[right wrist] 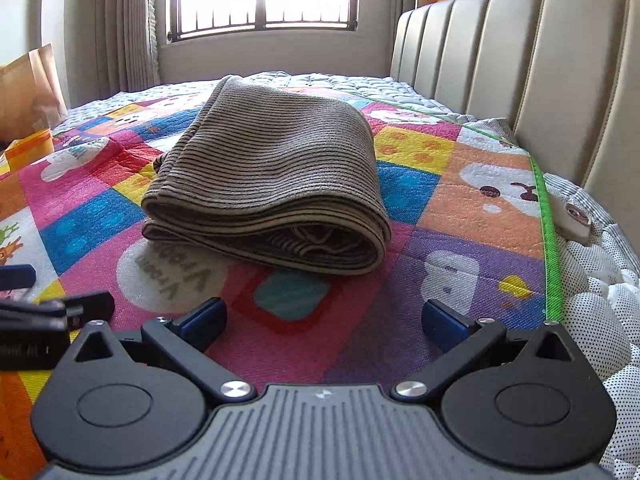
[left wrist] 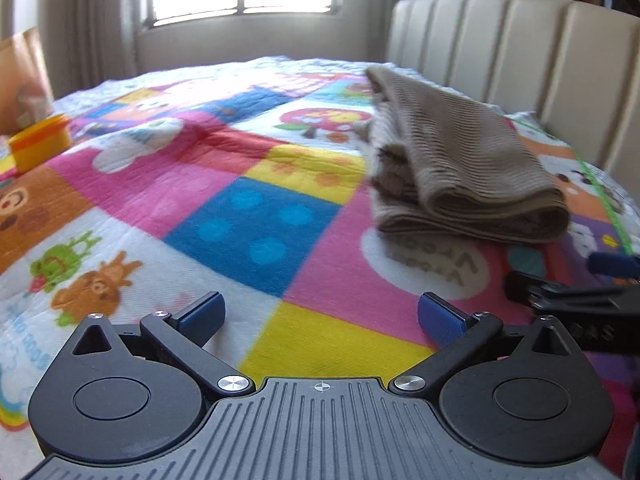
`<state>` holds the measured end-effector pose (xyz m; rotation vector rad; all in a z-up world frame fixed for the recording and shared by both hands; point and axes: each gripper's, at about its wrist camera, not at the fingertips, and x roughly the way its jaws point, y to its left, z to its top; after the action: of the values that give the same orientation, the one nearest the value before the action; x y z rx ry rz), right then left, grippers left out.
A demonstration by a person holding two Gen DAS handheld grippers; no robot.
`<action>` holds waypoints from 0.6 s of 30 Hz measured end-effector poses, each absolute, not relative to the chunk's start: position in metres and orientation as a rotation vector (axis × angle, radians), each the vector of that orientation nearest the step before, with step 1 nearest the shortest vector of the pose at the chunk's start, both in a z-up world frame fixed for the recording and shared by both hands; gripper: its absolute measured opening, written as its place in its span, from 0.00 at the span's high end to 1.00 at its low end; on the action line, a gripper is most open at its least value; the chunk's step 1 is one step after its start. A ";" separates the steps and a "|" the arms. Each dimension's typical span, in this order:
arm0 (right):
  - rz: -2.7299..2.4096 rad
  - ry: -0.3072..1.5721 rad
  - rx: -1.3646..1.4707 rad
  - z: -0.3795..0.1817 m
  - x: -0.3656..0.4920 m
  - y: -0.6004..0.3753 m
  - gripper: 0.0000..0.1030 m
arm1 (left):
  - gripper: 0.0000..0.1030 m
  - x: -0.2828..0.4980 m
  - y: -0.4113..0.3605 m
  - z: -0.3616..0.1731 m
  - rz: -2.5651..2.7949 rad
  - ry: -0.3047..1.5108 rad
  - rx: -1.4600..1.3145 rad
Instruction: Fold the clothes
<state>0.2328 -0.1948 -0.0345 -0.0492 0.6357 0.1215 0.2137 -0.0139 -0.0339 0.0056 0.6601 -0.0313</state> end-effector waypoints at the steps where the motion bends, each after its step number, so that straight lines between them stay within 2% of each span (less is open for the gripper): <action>1: 0.121 0.634 -0.050 -0.035 0.233 -0.195 0.00 | 0.00 0.214 -0.016 -0.035 -0.029 0.663 0.018; 18: 0.119 0.641 -0.054 -0.034 0.232 -0.194 0.00 | 0.00 0.214 -0.017 -0.035 -0.025 0.668 0.017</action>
<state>0.2321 -0.1942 -0.0338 -0.0545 0.6407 0.1189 0.2137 -0.0170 -0.0345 0.0175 0.6682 -0.0247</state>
